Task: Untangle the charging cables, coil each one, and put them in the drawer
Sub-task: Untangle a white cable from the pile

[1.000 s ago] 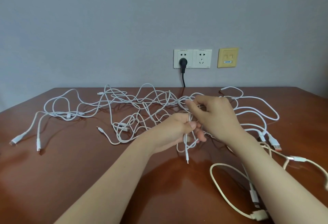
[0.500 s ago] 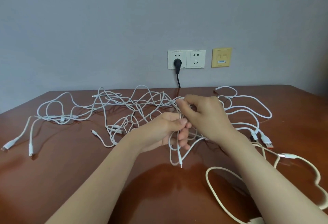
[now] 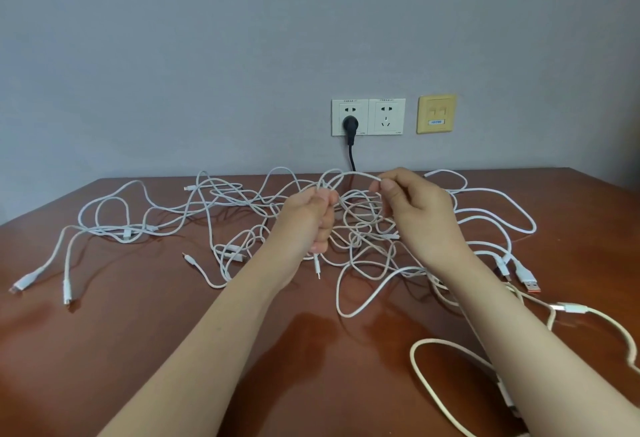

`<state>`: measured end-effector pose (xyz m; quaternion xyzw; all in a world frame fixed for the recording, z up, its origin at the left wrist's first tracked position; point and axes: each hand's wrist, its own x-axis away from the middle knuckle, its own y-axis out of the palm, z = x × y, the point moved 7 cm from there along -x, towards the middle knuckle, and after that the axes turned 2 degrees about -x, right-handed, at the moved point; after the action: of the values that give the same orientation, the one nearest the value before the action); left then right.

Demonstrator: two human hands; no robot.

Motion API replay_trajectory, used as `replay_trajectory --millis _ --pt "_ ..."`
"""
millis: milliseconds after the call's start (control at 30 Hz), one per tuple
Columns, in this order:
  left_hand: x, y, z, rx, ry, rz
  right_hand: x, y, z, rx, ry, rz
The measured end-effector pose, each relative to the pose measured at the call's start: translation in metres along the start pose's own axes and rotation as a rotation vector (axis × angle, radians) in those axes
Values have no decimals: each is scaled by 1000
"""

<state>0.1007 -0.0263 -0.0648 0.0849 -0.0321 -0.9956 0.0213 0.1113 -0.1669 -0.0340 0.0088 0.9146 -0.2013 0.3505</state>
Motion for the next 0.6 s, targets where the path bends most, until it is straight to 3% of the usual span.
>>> replay_trajectory --millis 200,600 --pt "2 1 2 -325 222 147 7 10 -13 60 -57 80" --pt "8 7 8 -144 334 238 19 30 -26 48 -139 68"
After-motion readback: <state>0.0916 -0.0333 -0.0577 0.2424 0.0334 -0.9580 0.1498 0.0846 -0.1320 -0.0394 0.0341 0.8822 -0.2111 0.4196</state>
